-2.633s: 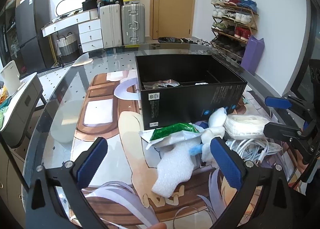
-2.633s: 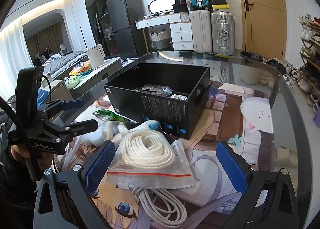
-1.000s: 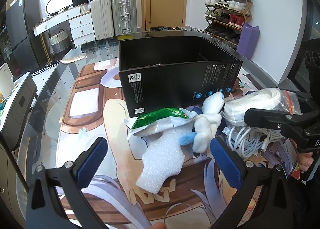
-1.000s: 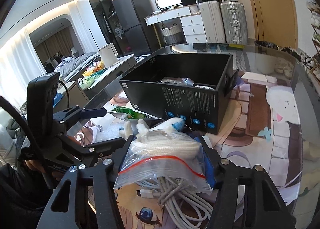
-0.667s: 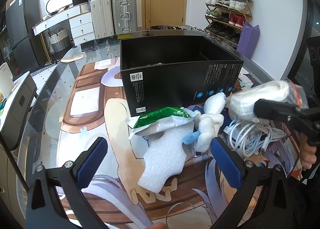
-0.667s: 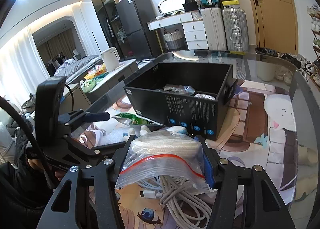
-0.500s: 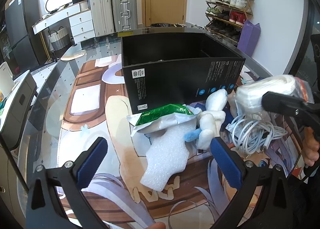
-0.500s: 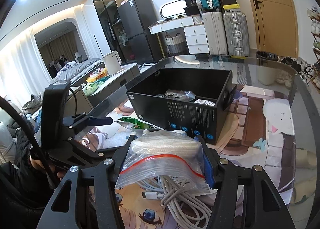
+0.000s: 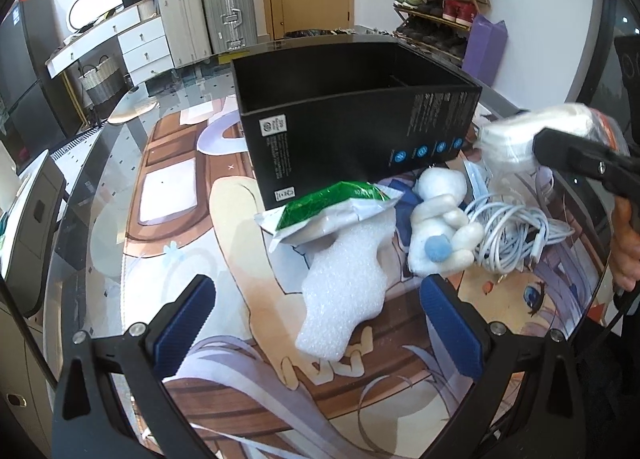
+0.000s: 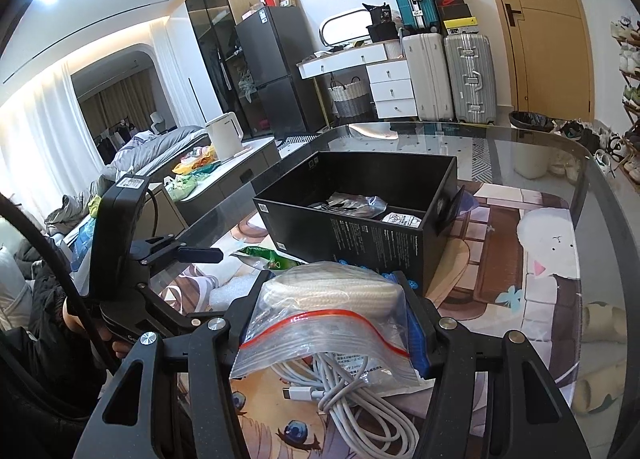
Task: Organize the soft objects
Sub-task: 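Close the left gripper on the white foam sheet while the right gripper holds the rope bag, then lift the foam sheet and the rope bag toward the black box with both grippers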
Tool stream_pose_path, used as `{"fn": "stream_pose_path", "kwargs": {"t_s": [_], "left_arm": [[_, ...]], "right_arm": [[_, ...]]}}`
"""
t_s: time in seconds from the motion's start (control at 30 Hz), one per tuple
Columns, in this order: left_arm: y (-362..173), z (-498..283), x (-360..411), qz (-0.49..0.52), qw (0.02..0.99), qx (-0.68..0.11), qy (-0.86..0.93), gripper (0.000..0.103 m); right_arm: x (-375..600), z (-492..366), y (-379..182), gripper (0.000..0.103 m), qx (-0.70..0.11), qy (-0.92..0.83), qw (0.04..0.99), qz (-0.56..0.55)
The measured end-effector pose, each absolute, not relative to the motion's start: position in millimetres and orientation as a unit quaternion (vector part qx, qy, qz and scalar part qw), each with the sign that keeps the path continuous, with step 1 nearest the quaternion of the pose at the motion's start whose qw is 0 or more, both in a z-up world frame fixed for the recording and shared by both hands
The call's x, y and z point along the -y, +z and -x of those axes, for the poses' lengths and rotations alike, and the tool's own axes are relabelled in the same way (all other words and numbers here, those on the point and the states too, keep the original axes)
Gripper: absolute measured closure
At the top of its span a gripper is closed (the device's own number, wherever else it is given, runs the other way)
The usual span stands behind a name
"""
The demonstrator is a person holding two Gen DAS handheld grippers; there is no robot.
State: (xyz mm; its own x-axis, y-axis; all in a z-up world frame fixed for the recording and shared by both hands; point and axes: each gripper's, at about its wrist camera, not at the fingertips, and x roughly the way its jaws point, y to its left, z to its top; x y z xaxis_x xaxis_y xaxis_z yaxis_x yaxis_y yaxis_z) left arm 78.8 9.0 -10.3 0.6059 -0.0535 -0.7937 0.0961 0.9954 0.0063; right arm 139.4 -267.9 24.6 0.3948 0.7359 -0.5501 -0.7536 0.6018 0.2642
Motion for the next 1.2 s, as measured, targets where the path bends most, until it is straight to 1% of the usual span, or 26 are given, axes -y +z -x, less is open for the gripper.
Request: {"fn": "stream_pose_path", "kwargs": {"t_s": [0.1, 0.17, 0.23, 0.27, 0.3, 0.33, 0.37, 0.43, 0.47, 0.5, 0.63, 1.2], "left_arm": [[-12, -76, -7, -0.032, 0.895, -0.443, -0.048, 0.003], [-12, -76, -6, -0.036, 0.894, -0.445, -0.049, 0.008], [-13, -75, -5, -0.036, 0.892, -0.449, -0.05, 0.017], [-14, -76, -5, -0.036, 0.891, -0.45, -0.05, 0.019], [-14, -76, -5, -0.036, 0.89, -0.451, -0.05, 0.025], [-14, -75, -6, -0.035, 0.89, -0.452, -0.052, 0.034], [-14, -76, -7, -0.032, 0.888, -0.455, -0.056, 0.039], [-13, -75, -8, -0.025, 0.887, -0.456, -0.066, 0.055], [-13, -75, -8, -0.024, 0.887, -0.455, -0.07, 0.057], [-12, -74, -7, -0.025, 0.888, -0.454, -0.073, 0.062], [-7, -70, -4, -0.023, 0.891, -0.447, -0.081, 0.065], [23, -55, -7, 0.012, 0.906, -0.406, -0.116, 0.065]], "right_arm": [[268, -139, 24, 0.045, -0.321, 0.445, 0.836, 0.013], [268, -139, 25, 0.045, -0.321, 0.446, 0.836, 0.013], [268, -139, 25, 0.045, -0.321, 0.445, 0.836, 0.014], [268, -139, 25, 0.045, -0.321, 0.446, 0.836, 0.014], [268, -139, 25, 0.045, -0.321, 0.446, 0.835, 0.014], [268, -139, 25, 0.045, -0.321, 0.445, 0.836, 0.014], [268, -139, 25, 0.045, -0.321, 0.445, 0.836, 0.013], [269, -139, 26, 0.045, -0.321, 0.446, 0.835, 0.013], [269, -139, 26, 0.045, -0.322, 0.446, 0.835, 0.013], [269, -139, 26, 0.045, -0.322, 0.446, 0.835, 0.012], [269, -139, 26, 0.045, -0.321, 0.446, 0.835, 0.013], [271, -135, 31, 0.045, -0.306, 0.453, 0.837, 0.003]]}}
